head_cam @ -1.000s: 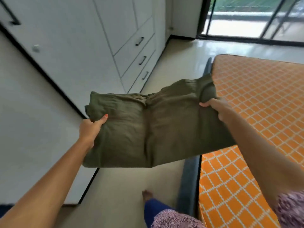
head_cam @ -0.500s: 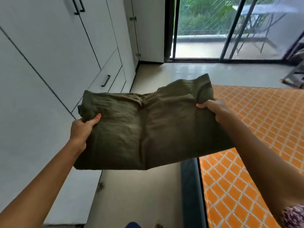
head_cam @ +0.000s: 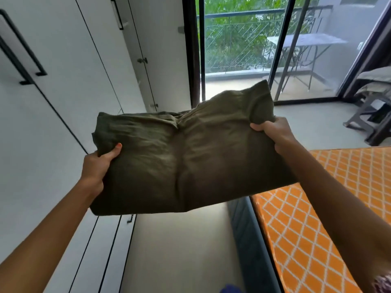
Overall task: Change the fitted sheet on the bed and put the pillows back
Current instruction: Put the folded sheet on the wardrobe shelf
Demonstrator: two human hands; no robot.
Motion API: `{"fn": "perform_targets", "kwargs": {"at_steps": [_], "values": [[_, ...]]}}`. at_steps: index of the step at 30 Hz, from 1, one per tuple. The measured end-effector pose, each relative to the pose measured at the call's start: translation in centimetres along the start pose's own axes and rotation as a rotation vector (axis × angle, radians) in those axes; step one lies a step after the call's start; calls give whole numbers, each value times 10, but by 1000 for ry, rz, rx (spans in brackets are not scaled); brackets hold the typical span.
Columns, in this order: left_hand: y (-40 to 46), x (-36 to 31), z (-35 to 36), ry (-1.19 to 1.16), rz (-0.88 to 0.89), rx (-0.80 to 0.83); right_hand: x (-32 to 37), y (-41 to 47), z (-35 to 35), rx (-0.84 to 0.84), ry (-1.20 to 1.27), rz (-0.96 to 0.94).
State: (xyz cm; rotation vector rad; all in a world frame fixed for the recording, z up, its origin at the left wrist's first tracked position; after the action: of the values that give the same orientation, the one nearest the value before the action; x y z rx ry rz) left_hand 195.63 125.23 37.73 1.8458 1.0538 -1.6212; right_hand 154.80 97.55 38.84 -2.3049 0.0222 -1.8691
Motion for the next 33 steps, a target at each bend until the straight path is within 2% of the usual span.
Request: {"fn": "perform_targets", "kwargs": {"at_steps": [14, 21, 33], "values": [[334, -151, 187, 45, 194, -47, 112, 366, 104, -10, 7, -144], [482, -194, 251, 68, 216, -116, 168, 532, 156, -44, -38, -209], [765, -278, 354, 156, 299, -185, 253, 815, 312, 45, -114, -300]]}}
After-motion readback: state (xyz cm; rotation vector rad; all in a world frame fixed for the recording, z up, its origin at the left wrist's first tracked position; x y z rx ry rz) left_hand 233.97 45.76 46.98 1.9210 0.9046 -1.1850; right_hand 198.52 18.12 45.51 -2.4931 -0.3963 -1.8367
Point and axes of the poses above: each hand's wrist, its own y-axis towards the middle knuckle, its own z-axis out of the palm, x = y × z, the point moved 10 cm from there along y, towards the middle knuckle, and after that the axes turned 2 degrees about x, right-handed, at the moved point
